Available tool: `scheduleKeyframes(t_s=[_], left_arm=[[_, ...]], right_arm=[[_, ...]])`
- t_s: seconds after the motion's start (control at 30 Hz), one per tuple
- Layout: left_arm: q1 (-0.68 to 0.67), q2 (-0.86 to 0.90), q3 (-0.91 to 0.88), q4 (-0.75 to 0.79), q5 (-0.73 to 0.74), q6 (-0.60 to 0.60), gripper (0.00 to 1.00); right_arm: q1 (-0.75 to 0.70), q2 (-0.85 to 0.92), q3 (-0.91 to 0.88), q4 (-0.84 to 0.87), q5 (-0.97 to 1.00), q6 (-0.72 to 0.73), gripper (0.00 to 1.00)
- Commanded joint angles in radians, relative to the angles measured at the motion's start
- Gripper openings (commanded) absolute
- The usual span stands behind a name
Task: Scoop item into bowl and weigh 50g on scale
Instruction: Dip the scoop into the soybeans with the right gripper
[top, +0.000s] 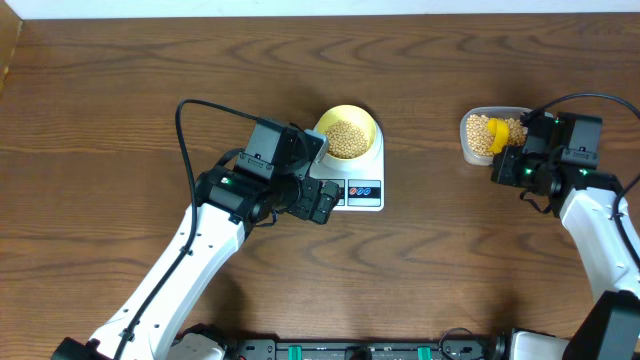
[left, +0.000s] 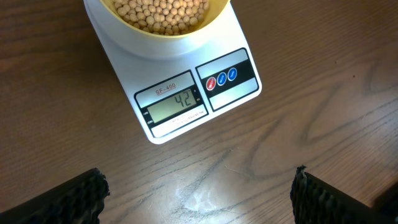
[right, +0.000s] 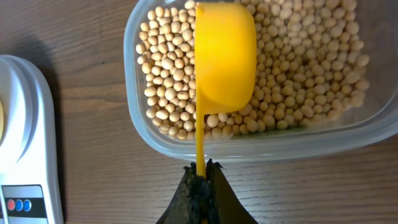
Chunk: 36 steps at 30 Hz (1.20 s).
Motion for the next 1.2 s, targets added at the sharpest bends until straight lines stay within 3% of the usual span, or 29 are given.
scheduleKeyframes(t_s=[0.0, 0.2, 0.4, 0.83, 1.17], left_arm=[[-0.001, 0.003, -0.002, 0.001, 0.011, 0.018, 0.96], [-0.001, 0.003, -0.002, 0.001, 0.011, 0.018, 0.96], [-0.001, 0.003, -0.002, 0.0, 0.011, 0.018, 0.96], [-0.001, 0.003, -0.002, 0.001, 0.011, 0.018, 0.96], [-0.001, 0.003, -0.002, 0.0, 0.011, 0.018, 0.96]], right_arm=[[-0.006, 0.012, 0.003, -0.003, -0.026, 0.073, 0.01], [-0.008, 0.012, 0.003, 0.008, -0.029, 0.147, 0.01], [-0.009, 0.012, 0.003, 0.046, -0.119, 0.152, 0.01], [-0.045, 0.012, 0.003, 0.054, -0.124, 0.181, 0.01], [-0.141, 0.012, 0.003, 0.053, -0.291, 0.226, 0.01]])
